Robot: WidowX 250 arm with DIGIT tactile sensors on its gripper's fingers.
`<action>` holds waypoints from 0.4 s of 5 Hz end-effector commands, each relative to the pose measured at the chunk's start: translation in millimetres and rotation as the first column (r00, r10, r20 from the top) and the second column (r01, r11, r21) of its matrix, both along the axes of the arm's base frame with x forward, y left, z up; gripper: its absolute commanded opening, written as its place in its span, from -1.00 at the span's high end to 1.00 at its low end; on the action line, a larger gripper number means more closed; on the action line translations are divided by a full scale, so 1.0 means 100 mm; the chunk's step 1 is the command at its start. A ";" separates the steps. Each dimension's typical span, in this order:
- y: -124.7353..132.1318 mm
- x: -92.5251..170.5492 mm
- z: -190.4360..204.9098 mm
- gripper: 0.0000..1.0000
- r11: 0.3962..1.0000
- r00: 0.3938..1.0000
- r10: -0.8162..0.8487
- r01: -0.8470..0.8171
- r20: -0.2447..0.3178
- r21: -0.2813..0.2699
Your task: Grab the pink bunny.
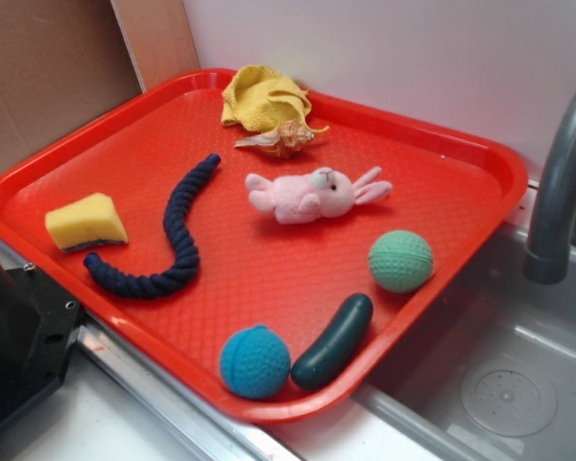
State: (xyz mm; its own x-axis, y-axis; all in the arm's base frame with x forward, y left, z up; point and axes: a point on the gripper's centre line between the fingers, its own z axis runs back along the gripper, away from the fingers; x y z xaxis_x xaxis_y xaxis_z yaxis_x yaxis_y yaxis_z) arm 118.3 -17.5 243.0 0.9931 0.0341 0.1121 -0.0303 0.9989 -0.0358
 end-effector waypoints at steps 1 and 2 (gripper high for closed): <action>0.00 0.00 0.00 -1.00 1.000 1.000 0.000 0.000 0.000 0.000; -0.41 0.50 -0.35 -1.00 0.974 0.975 -0.217 0.220 0.057 -0.060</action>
State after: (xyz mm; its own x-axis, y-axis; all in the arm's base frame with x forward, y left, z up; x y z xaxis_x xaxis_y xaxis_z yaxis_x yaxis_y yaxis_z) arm 168.6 -55.3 201.7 0.9766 -0.1679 0.1346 0.1801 0.9801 -0.0836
